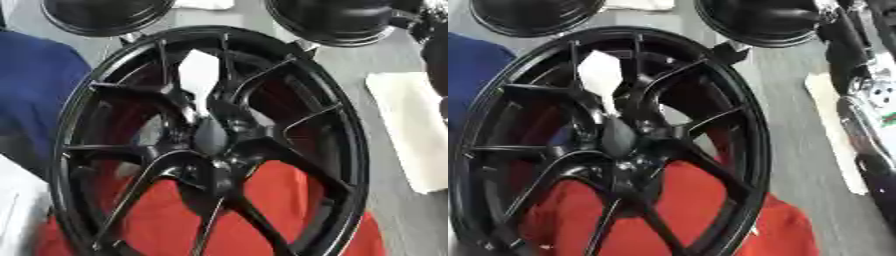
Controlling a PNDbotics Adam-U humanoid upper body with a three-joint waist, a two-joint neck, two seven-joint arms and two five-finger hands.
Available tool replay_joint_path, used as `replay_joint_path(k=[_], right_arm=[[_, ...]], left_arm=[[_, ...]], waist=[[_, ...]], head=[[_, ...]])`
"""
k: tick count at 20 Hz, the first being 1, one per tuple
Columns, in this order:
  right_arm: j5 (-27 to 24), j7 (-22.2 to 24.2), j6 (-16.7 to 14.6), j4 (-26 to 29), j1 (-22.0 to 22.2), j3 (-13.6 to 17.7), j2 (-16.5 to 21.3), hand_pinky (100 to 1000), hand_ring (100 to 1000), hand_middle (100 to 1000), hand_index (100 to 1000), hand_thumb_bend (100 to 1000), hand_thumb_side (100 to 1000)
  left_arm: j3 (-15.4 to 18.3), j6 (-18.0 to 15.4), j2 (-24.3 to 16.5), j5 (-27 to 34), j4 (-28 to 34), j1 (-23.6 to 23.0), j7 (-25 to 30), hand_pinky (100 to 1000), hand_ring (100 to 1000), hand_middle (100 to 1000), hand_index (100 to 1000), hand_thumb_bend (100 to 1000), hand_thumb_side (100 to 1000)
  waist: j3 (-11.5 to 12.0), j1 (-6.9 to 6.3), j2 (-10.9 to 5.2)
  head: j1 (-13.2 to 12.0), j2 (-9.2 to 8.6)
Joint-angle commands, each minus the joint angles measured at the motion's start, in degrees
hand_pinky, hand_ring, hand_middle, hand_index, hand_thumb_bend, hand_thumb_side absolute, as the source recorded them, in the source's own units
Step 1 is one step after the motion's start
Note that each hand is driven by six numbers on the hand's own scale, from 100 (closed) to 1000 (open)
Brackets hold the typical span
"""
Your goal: Pull the pin out of the wheel hub.
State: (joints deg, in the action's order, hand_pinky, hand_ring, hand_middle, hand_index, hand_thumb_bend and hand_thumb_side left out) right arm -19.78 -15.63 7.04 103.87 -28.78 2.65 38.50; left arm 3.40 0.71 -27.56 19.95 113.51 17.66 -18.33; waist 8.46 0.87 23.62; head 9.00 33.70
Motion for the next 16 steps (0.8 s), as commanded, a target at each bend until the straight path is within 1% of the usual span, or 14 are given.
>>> replay_joint_path(k=[1, 5, 8, 11, 13, 16], right_arm=[[0.0, 0.1, -0.1, 1.1, -0.6, 0.7, 1.1, 816, 839, 674, 731, 100, 678], [-0.1, 0.2, -0.1, 1.1, -0.2, 0.7, 1.2, 816, 839, 675, 731, 100, 678], [0.0, 0.3, 0.0, 1.2, 0.3, 0.7, 1.5, 816, 839, 675, 731, 100, 676], [0.0, 0.4, 0.1, 1.2, 1.2, 0.7, 1.8, 816, 839, 675, 731, 100, 676], [0.0, 0.4, 0.1, 1.2, 1.8, 0.6, 2.2, 816, 838, 674, 731, 100, 675], [0.1, 0.4, 0.2, 1.0, 2.9, 0.6, 2.7, 815, 838, 674, 731, 100, 676]], left_arm=[[0.5, -0.2, -1.4, -0.6, 1.1, 0.5, 0.1, 813, 802, 738, 727, 161, 701], [0.4, -0.5, -3.2, -1.0, 1.1, 0.5, 0.3, 813, 803, 739, 729, 162, 694], [-0.1, -0.7, -7.0, -2.0, 1.1, 0.4, 1.1, 812, 802, 738, 730, 156, 680], [-0.9, -0.8, -13.2, -4.0, 1.1, 0.6, 2.9, 812, 801, 738, 737, 151, 664], [-1.8, -0.6, -18.4, -5.6, 1.1, 1.2, 4.9, 812, 800, 738, 745, 161, 668], [-3.4, 0.8, -26.0, -8.5, 1.1, 3.0, 10.9, 813, 798, 737, 753, 165, 661]], waist=[[0.1, -0.05, -1.01], [0.0, -0.27, -1.42], [-0.1, -0.51, -1.97], [-0.3, -0.73, -2.69], [-0.6, -0.93, -3.24], [-0.9, -1.24, -4.01]], head=[[0.1, -0.35], [0.2, 0.01], [0.2, 0.31], [0.0, 0.46], [-0.1, 0.55], [0.0, 0.78]])
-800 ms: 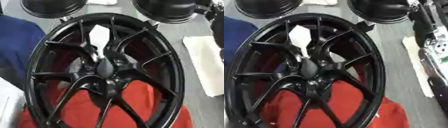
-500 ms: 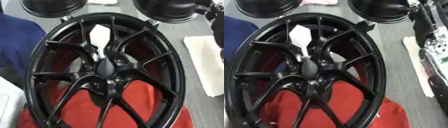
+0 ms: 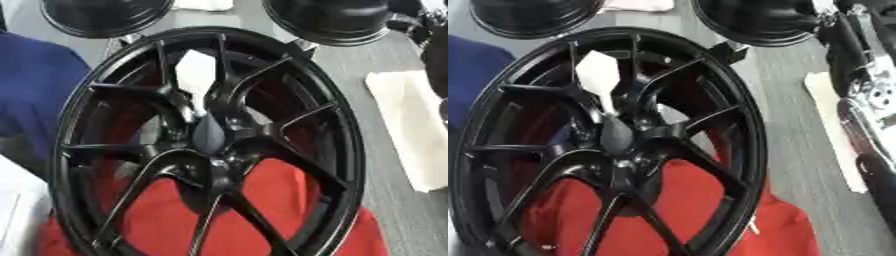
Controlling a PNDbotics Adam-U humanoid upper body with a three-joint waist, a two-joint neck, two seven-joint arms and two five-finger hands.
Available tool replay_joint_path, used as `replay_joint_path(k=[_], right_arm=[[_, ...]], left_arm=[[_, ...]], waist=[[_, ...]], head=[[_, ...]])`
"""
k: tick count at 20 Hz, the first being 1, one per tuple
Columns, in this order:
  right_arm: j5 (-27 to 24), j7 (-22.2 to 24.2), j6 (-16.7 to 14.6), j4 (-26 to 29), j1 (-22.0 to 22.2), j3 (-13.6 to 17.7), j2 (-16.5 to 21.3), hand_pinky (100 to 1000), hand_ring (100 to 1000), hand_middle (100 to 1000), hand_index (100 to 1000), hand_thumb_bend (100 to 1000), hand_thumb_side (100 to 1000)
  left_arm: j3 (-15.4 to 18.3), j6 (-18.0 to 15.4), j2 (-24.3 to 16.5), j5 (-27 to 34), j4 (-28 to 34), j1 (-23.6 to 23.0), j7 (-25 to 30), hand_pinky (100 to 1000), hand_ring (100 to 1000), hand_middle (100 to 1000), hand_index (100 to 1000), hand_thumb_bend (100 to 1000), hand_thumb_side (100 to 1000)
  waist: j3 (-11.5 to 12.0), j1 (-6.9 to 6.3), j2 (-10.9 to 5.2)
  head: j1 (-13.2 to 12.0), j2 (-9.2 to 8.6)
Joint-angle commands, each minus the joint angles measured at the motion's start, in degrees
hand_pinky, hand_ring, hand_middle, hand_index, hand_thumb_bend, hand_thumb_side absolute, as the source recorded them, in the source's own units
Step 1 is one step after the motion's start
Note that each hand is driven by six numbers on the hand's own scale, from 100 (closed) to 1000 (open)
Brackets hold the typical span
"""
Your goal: Pull the pin out of the wheel hub.
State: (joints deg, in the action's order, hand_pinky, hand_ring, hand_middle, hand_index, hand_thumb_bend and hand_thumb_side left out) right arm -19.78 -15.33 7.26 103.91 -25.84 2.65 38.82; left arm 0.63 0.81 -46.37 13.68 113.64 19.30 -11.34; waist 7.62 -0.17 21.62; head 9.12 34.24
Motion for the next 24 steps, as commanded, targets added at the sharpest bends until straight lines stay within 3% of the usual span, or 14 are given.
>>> replay_joint_path(k=[1, 6, 11, 16, 18, 24], right_arm=[[0.1, 0.1, 0.0, 0.9, 0.3, 0.6, 2.6, 815, 838, 673, 730, 100, 677], [0.1, 0.3, 0.1, 0.7, 1.4, 0.3, 3.2, 815, 838, 673, 730, 100, 678], [0.3, 0.6, 0.3, 0.6, 1.9, 0.0, 3.8, 815, 837, 671, 729, 100, 679], [0.3, 0.8, 0.4, 0.4, 1.8, -0.3, 3.9, 814, 836, 670, 728, 100, 682], [0.3, 1.1, 0.5, 0.3, 1.8, -0.6, 3.9, 814, 836, 670, 728, 100, 683], [0.2, 1.5, 0.7, 0.2, 1.4, -1.0, 4.0, 814, 836, 670, 727, 100, 682]], left_arm=[[-1.1, 1.3, -9.2, -3.3, 1.0, 2.0, 6.1, 814, 796, 736, 758, 168, 663], [-4.4, 3.8, -17.9, -8.7, 1.0, 7.2, 21.3, 813, 792, 734, 775, 208, 645], [-8.2, 5.8, -20.5, -13.2, 1.0, 13.9, 36.8, 822, 796, 727, 796, 235, 639], [-13.7, 6.0, -18.7, -19.0, -1.6, 23.0, 56.3, 841, 810, 754, 820, 268, 666], [-15.3, 5.7, -16.8, -21.2, -3.6, 26.7, 61.0, 843, 813, 758, 823, 277, 672], [-21.4, 3.5, -11.9, -24.7, -9.2, 34.6, 63.3, 839, 813, 757, 822, 291, 662]], waist=[[-0.2, -0.28, -2.19], [-1.1, -0.58, -2.65], [-1.5, -0.96, -2.65], [-1.5, -1.45, -2.61], [-1.5, -1.5, -2.64], [-1.6, -1.8, -2.94]], head=[[-0.1, 0.35], [0.2, 1.31], [-0.1, 1.41], [-0.5, 1.16], [-0.6, 1.16], [-1.5, 0.69]])
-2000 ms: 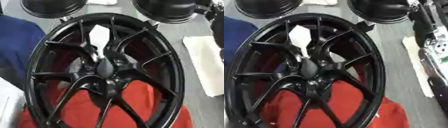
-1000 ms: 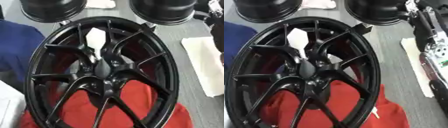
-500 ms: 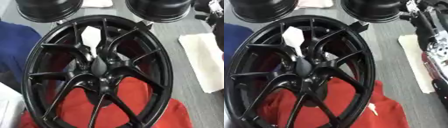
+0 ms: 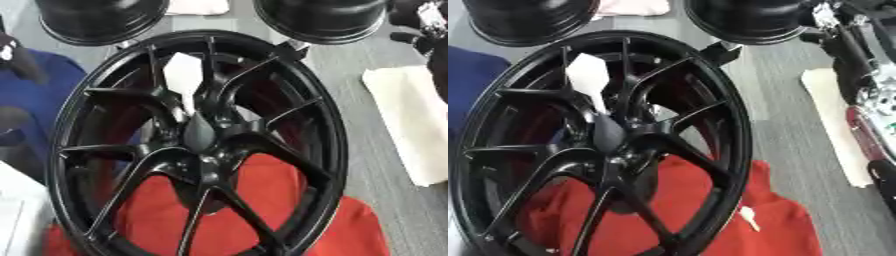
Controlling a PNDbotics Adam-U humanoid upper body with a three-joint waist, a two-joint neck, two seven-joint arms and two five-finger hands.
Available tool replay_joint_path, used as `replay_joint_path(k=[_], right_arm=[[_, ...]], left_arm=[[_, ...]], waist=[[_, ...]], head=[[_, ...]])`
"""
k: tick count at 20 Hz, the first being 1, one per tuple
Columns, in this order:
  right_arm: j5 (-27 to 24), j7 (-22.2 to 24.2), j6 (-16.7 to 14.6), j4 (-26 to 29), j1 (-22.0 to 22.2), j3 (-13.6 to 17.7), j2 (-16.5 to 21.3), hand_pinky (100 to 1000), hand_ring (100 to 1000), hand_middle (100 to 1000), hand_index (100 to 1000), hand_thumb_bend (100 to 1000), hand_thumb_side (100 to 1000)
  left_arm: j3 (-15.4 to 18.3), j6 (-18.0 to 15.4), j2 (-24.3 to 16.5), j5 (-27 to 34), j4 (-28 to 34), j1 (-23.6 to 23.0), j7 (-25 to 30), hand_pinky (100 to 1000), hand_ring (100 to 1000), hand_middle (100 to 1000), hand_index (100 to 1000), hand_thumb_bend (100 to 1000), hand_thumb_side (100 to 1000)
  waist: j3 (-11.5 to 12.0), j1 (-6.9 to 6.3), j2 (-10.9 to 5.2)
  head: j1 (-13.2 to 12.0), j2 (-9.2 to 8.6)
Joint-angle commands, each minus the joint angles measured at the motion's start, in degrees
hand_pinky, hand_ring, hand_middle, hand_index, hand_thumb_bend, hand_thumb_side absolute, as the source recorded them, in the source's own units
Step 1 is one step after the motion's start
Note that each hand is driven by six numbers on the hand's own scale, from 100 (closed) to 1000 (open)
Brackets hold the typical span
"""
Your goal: Pull the pin out of the wheel hub.
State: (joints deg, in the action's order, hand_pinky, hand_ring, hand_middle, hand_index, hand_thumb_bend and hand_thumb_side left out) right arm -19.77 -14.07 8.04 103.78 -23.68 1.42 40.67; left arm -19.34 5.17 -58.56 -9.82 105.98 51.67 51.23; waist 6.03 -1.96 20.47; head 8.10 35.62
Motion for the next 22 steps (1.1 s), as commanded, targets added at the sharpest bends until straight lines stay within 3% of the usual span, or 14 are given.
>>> replay_joint_path(k=[1, 5, 12, 17, 22], right_arm=[[0.2, 0.3, 0.0, 0.2, -0.7, 0.2, 2.1, 814, 836, 670, 727, 100, 683], [0.1, 0.6, 0.1, 0.0, -0.7, 0.0, 1.9, 814, 835, 670, 727, 100, 682], [-0.1, 1.0, 0.2, -0.2, -1.4, -0.4, 1.2, 814, 835, 669, 727, 100, 684], [-0.2, 1.4, 0.3, -0.2, -2.5, -0.9, 0.5, 813, 835, 669, 726, 100, 686], [-0.3, 2.3, 0.5, 0.1, -3.9, -1.6, 0.1, 813, 834, 669, 726, 100, 687]], left_arm=[[-2.4, -1.1, 1.1, -1.4, -2.3, 3.3, 0.7, 839, 813, 758, 822, 295, 667], [-5.3, -1.4, 5.5, -2.0, -5.9, 8.5, 0.7, 836, 812, 755, 818, 299, 672], [-7.3, 1.9, 12.7, -2.6, -12.7, 15.4, 0.4, 854, 829, 776, 840, 345, 653], [-7.4, 0.9, 15.9, -3.4, -16.1, 17.9, 0.6, 865, 847, 795, 848, 356, 648], [-6.8, -2.2, 18.0, -4.3, -20.7, 19.1, 0.7, 877, 864, 815, 855, 354, 630]], waist=[[-0.1, -0.04, -1.85], [-0.4, -0.01, -2.24], [-1.1, -0.2, -2.43], [-2.0, -0.75, -2.07], [-3.0, -1.5, -1.3]], head=[[-0.6, -0.76], [-1.2, -0.88], [-2.1, -1.68], [-3.0, -2.18], [-4.6, -2.96]])
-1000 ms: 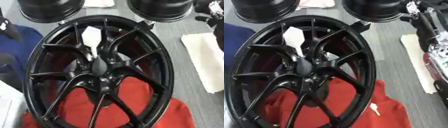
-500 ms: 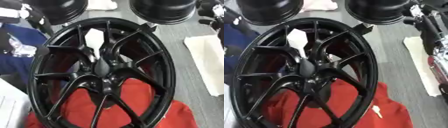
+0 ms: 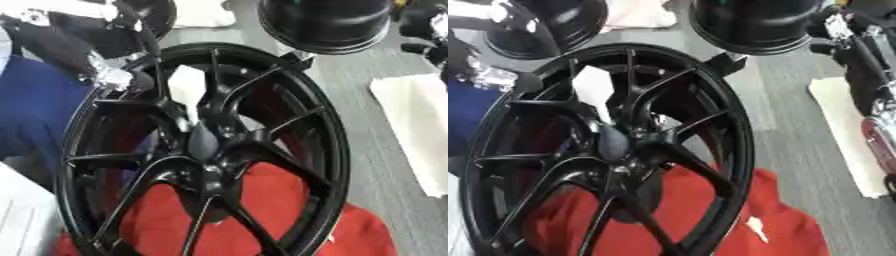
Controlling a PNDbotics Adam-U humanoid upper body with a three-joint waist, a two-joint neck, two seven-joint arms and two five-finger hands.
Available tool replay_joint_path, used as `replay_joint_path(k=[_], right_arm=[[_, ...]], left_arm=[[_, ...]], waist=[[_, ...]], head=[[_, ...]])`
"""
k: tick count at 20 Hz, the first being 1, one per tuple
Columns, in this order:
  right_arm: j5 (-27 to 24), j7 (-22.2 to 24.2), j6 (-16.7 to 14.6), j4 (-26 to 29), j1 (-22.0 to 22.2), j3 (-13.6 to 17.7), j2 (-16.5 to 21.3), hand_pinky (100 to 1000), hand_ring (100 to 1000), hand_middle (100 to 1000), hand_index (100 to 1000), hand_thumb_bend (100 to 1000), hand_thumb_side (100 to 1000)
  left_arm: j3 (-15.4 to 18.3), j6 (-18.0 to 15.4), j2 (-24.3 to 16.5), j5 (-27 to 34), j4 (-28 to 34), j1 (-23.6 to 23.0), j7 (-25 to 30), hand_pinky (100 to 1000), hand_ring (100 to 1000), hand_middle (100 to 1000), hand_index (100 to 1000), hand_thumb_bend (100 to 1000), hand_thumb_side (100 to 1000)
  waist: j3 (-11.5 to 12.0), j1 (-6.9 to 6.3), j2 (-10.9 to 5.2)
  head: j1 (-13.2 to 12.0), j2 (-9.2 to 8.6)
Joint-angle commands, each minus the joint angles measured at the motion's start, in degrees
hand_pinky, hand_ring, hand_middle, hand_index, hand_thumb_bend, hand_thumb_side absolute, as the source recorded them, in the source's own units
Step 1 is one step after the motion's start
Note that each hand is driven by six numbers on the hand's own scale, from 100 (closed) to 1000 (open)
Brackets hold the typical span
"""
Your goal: Pull the pin out of the wheel hub.
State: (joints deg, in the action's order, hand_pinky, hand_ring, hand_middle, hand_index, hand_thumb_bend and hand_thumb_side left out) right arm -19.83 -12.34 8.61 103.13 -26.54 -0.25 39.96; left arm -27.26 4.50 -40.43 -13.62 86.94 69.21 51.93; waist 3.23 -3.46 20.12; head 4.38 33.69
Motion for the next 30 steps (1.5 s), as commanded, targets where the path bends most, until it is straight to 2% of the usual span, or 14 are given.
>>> replay_joint_path(k=[1, 7, 12, 16, 21, 30], right_arm=[[-0.2, 0.7, -0.1, 0.9, -1.2, 0.0, 0.8, 813, 834, 669, 726, 100, 687], [-0.2, 0.6, 0.0, 0.9, -1.5, 0.0, 0.4, 812, 833, 668, 725, 100, 694], [-0.3, 0.7, 0.1, 0.8, -1.8, -0.1, 0.0, 811, 832, 666, 723, 100, 697], [-0.4, 0.8, 0.1, 0.8, -2.1, -0.1, -0.4, 811, 830, 665, 722, 100, 700], [-0.5, 0.6, 0.3, 0.7, -2.2, -0.2, -0.7, 810, 829, 663, 721, 100, 704], [-0.5, 0.4, 0.5, 0.8, -2.4, -0.3, -1.0, 812, 831, 665, 722, 100, 706]], left_arm=[[1.1, -2.3, 0.1, -0.4, -2.4, 1.7, 0.0, 880, 869, 821, 859, 360, 627], [0.7, -5.3, 0.5, 1.3, -5.2, 2.3, 0.0, 912, 900, 852, 893, 414, 606], [1.4, -7.4, 0.7, 2.8, -6.4, 2.9, 0.0, 932, 920, 859, 898, 480, 531], [2.4, -9.0, 1.4, 3.6, -8.2, 3.4, 0.0, 937, 924, 862, 893, 442, 469], [1.5, -10.2, 2.1, 6.0, -9.1, 3.9, 0.0, 936, 923, 862, 891, 436, 470], [-0.3, -9.4, 2.9, 9.9, -8.6, 4.5, 0.0, 935, 921, 861, 888, 435, 482]], waist=[[-0.4, -0.19, -0.8], [-1.4, -1.05, 0.03], [-1.6, -1.33, 0.73], [-2.0, -1.34, 1.35], [-2.3, -1.27, 2.04], [-2.4, -1.2, 2.6]], head=[[-1.1, -1.15], [-2.4, -1.31], [-3.1, -1.27], [-3.5, -1.54], [-4.0, -1.79], [-4.7, -1.8]])
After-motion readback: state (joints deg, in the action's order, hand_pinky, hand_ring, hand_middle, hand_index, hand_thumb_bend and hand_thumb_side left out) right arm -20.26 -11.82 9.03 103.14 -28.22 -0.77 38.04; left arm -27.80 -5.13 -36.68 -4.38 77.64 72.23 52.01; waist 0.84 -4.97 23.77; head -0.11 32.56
